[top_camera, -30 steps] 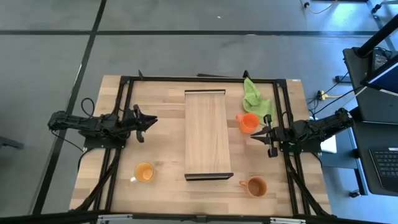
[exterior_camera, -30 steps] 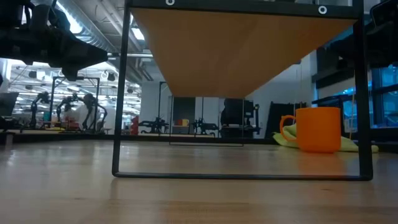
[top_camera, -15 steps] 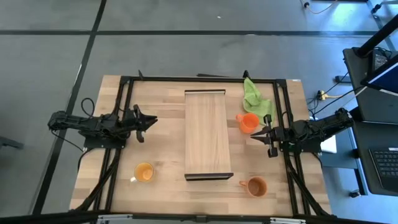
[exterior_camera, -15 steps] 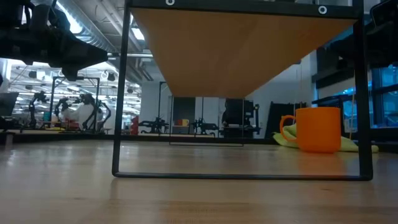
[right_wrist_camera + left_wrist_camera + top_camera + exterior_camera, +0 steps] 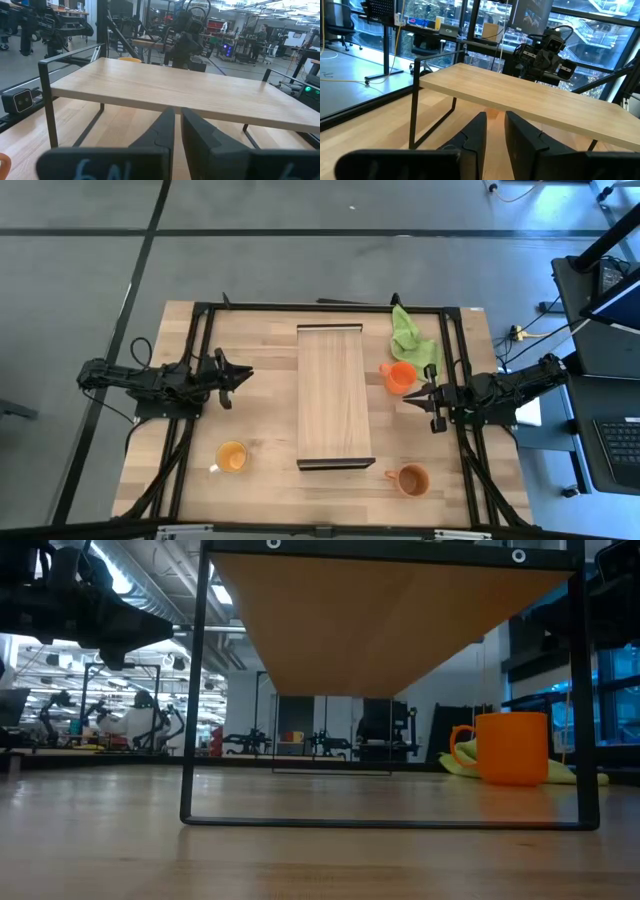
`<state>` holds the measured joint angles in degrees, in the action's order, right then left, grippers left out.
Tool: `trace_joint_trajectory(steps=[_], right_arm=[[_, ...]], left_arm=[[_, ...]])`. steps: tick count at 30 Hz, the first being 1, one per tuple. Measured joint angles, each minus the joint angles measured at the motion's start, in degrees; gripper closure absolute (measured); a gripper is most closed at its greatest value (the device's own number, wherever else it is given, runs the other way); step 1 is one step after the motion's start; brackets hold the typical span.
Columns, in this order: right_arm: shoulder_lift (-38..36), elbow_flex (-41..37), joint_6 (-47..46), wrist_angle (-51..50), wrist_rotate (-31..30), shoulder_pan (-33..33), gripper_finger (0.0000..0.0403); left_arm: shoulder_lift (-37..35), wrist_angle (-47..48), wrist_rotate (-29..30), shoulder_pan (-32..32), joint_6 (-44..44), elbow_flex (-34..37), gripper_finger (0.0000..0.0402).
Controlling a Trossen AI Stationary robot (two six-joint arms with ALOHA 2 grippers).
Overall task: Stack small to large cups/mugs on shelf
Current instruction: Put the orange mug on the shelf
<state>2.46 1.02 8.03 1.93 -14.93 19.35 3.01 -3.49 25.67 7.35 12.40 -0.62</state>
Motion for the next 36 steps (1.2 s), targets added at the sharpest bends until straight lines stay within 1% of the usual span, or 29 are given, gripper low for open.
trace_joint_trajectory(steps=[7,10,23,29,32,36], right_arm=[[0.0,0.0,-0.05,0.0,-0.01,0.0,0.0368],[0.0,0.0,-0.09,0.07,-1.1,0.0,0.0368],[0.02,0.0,-0.44,0.32,-1.03,-0.02,0.0368],[0.04,0.0,-4.3,6.97,-1.43,0.0,0.0368],[0.02,0.0,-2.95,9.98,-1.8,-0.01,0.0368],[0.02,0.0,-1.81,11.21,-1.88,-0.01,0.0368]], left_arm=[[-0.02,0.0,0.02,0.0,0.0,0.02,0.0339],[-0.01,-0.01,0.02,0.0,0.0,0.0,0.0338],[0.0,0.0,0.02,0.0,0.0,0.0,0.0336],[0.0,0.0,0.02,0.02,0.0,0.0,0.0339],[0.0,-0.02,0.0,0.0,0.0,0.02,0.0338],[-0.02,-0.01,0.0,0.02,-0.01,0.0,0.0335]])
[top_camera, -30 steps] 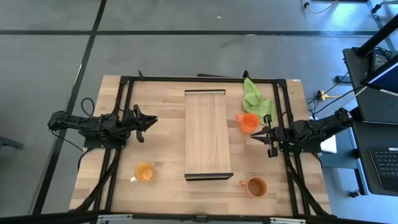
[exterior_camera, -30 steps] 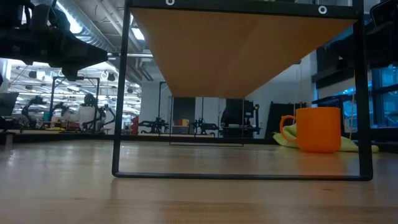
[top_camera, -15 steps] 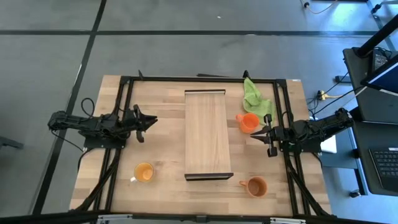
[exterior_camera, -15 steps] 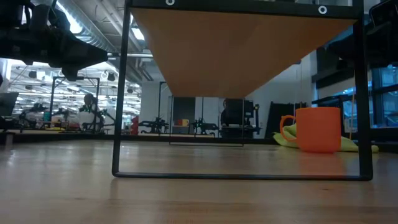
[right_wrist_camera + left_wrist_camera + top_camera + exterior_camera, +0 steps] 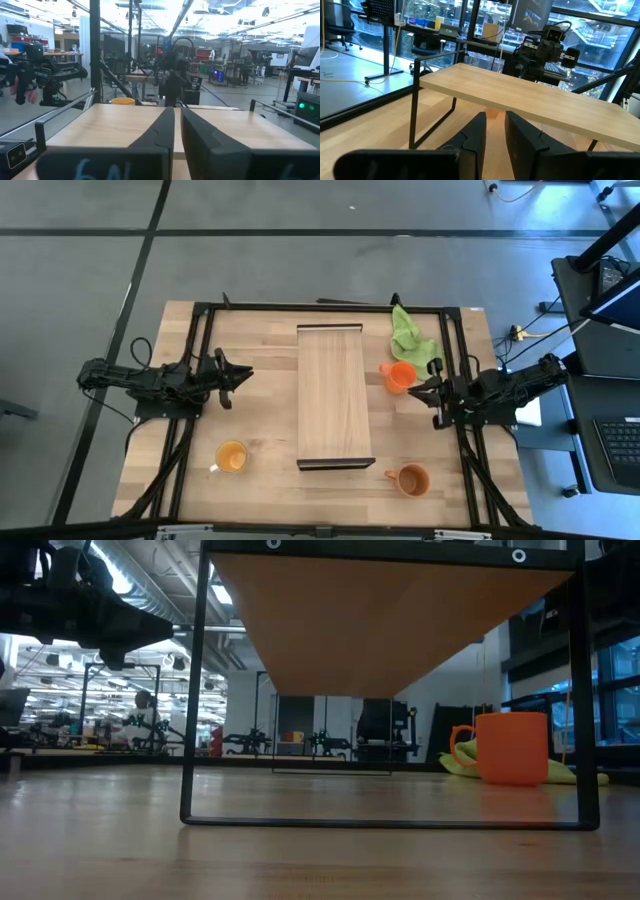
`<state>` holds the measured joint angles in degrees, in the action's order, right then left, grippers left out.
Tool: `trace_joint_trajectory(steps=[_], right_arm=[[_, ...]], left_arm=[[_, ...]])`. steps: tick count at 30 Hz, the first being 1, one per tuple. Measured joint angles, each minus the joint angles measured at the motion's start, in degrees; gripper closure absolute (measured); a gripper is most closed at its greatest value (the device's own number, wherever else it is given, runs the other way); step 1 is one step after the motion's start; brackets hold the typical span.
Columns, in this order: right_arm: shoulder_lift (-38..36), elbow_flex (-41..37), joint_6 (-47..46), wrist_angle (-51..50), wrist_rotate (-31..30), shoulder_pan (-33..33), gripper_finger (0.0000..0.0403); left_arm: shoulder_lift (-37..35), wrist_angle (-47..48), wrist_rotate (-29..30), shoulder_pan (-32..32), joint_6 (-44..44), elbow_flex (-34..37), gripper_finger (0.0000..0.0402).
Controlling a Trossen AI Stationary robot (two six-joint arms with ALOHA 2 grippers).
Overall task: Stack small to large cups/mugs on shelf
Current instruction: Put the orange mug on the shelf
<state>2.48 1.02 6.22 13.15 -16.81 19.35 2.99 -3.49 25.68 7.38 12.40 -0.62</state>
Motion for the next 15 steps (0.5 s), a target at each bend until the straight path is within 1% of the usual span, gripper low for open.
trace_joint_trajectory(steps=[10,12,15], right_arm=[[0.02,0.0,0.32,-0.42,-0.64,-0.01,0.0368],[0.02,0.0,0.32,-0.61,-0.64,0.01,0.0368],[0.02,0.0,0.28,-0.44,-0.63,0.0,0.0368]], left_arm=[[0.0,-1.04,-0.03,0.0,1.19,-0.04,0.0335],[0.02,-1.42,-0.64,0.02,4.88,-0.03,0.0335],[0.0,-3.38,-2.3,0.02,13.71,-0.04,0.0338]])
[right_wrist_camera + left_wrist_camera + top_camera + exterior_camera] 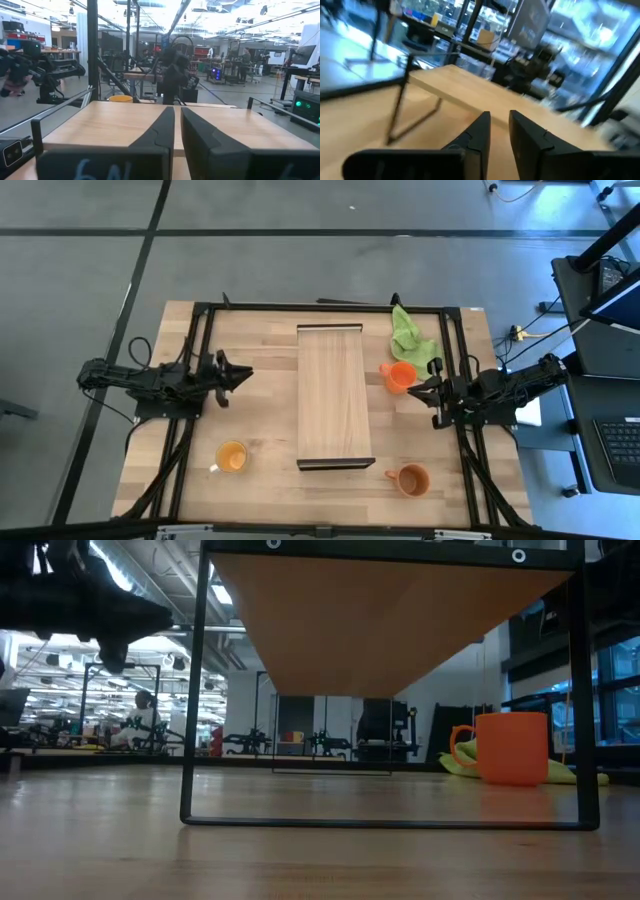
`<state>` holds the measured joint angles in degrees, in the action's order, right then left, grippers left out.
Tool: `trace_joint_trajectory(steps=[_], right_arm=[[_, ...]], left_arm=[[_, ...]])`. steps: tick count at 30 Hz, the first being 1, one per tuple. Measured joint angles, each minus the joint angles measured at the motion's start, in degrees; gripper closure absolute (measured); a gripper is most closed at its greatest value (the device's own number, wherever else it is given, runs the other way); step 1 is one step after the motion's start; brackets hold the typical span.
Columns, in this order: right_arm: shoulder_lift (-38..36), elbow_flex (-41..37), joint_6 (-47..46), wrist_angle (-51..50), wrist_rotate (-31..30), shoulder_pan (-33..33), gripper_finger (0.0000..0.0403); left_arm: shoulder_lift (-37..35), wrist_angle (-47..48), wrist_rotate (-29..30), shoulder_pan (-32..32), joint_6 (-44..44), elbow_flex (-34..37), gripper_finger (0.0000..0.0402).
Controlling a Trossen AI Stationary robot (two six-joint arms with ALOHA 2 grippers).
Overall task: Stack small to large cups/mugs on shelf
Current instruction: Put the orange mug on the shelf
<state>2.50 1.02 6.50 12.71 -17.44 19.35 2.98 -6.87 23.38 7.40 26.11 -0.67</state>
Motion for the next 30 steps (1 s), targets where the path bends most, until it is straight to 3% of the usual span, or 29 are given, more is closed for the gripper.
trace_joint_trajectory(steps=[4,10,15,24,30], right_arm=[[0.0,0.0,0.0,0.75,0.01,-0.01,0.0368],[0.0,0.0,0.0,0.77,0.0,0.0,0.0368],[0.0,0.0,0.0,0.77,-0.01,0.0,0.0368],[0.0,0.0,0.0,0.77,0.01,-0.01,0.0368],[0.0,0.0,-0.27,3.09,-0.03,0.0,0.0368]], left_arm=[[0.0,-0.92,0.22,0.0,4.09,0.0,0.0339],[0.01,-1.99,4.68,0.04,-3.62,0.02,0.0339],[0.02,-4.8,12.35,0.0,-6.16,0.02,0.0339],[0.02,-17.64,13.42,0.0,-12.87,0.02,0.034],[0.0,-15.81,11.22,0.17,-7.47,-5.84,0.0341]])
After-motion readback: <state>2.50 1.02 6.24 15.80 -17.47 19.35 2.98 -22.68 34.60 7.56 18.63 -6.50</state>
